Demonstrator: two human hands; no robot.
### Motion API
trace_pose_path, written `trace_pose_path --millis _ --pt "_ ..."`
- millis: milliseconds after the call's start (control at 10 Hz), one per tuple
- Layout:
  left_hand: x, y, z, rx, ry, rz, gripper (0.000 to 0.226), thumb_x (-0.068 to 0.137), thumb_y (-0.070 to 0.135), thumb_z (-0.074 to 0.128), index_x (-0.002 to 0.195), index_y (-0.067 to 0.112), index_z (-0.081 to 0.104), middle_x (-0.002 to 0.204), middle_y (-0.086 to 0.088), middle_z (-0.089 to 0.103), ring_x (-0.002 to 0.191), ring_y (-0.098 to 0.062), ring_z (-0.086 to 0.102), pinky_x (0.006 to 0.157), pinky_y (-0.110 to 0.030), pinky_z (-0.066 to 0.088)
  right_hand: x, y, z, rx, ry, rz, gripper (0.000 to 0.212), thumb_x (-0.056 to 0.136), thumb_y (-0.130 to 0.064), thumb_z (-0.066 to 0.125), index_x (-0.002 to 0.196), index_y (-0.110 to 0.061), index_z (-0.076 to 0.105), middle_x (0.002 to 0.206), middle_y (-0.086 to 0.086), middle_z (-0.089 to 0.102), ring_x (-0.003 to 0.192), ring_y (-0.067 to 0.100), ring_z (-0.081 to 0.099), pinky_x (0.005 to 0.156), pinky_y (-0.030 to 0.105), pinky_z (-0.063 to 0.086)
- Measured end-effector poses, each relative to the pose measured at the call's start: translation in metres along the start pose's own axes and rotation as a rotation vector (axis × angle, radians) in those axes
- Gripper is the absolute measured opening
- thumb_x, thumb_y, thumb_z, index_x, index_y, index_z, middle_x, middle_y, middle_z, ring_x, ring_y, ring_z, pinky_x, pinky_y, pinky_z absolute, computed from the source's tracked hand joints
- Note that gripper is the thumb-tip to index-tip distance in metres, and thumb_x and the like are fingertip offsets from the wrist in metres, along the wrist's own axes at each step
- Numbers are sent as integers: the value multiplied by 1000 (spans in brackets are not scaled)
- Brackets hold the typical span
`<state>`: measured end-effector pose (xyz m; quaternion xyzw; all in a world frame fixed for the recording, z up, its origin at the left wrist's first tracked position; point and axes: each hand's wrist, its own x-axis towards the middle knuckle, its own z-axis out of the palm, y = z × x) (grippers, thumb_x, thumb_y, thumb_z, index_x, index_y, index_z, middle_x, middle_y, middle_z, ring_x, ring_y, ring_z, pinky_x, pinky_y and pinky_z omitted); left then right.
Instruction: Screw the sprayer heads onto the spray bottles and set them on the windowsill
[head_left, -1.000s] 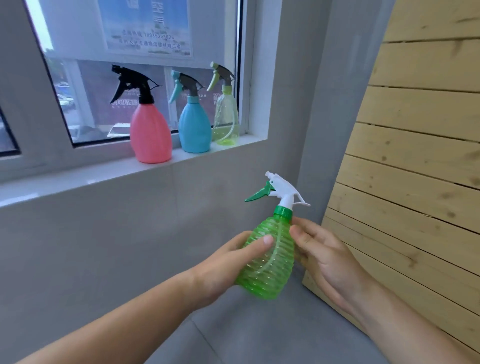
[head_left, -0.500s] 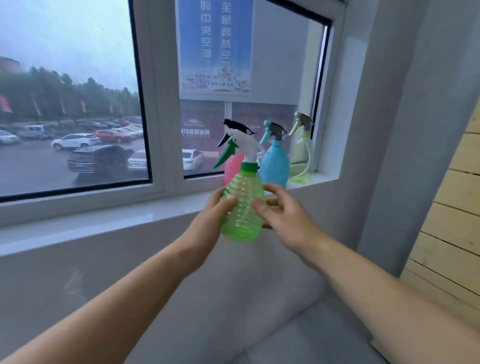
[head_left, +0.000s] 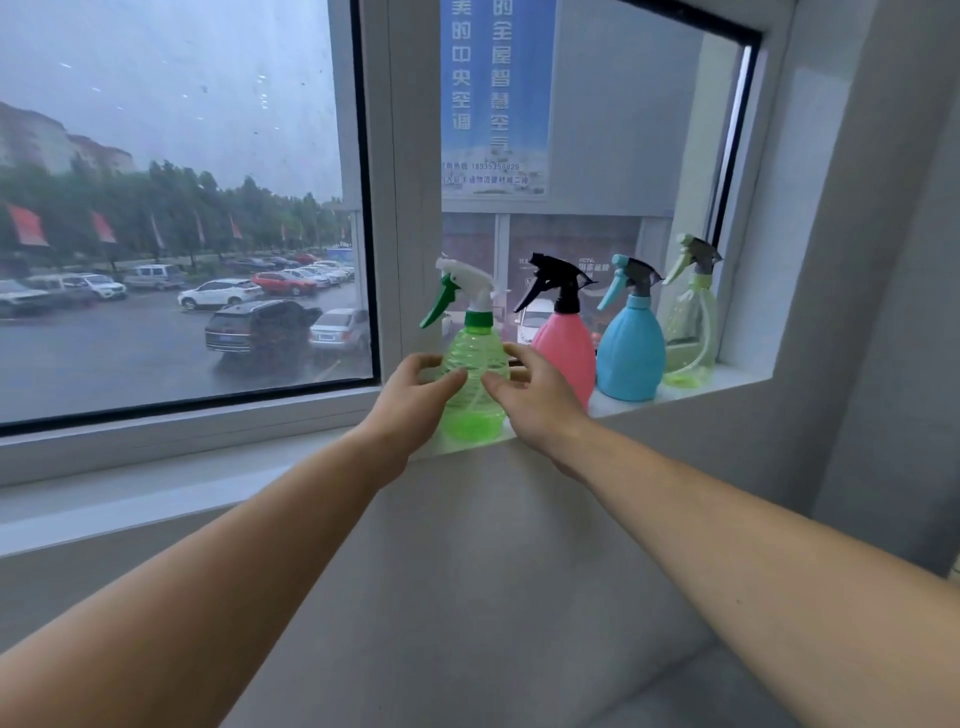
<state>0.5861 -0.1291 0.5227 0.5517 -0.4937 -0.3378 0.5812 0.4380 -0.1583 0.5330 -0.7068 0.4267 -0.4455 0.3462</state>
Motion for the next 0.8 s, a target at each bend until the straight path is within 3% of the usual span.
trace_pose_path --millis 100,200,300,500,600,700,800 --pt "7 -5 3 -19 34 -7 42 93 34 69 129 17 58 95 -3 65 63 -8 57 64 -26 46 4 1 3 -47 11 -10 64 86 -39 62 146 -26 43 129 7 63 115 24 62 101 45 50" --pt "11 -9 5 -2 55 8 41 93 35 69 129 19 57 86 1 61 56 -6 54 57 -22 44 5 1 4 -47 20 -5 61 89 -33 63 146 -23 43 121 2 64 110 19 63 101 42 50" --pt "14 -10 5 2 57 23 46 92 36 71 132 17 58 97 -6 66 59 -8 57 65 -25 47 4 6 3 -1 20 -27 51 93 -21 63 142 -20 47 93 -17 56 84 -1 56 85 22 52" --pt "16 -12 4 -23 31 21 51 95 35 68 141 15 56 127 -15 71 86 -21 69 84 -30 52 4 9 5 -1 38 -53 51 92 -15 64 140 -18 48 90 -18 53 82 -2 55 83 23 51" --pt "18 -15 5 -8 60 28 57 95 35 67 146 14 51 137 -24 64 123 -42 62 99 -43 53 5 11 4 11 30 -52 50 92 -14 64 138 -16 48 93 -12 55 81 -1 56 65 6 44" --pt "14 -12 4 0 66 16 69 91 44 69 150 17 46 143 -20 59 131 -40 57 111 -47 48 -2 9 3 7 41 -37 54 90 -18 67 140 -16 46 93 -14 54 93 8 60 75 13 46" --pt "10 -6 4 61 161 26 67 93 46 66 150 16 45 141 -10 58 120 -25 60 94 -34 48 -7 14 0 -16 89 -17 63 87 -29 70 143 -18 44 123 2 57 118 19 56 100 33 47"
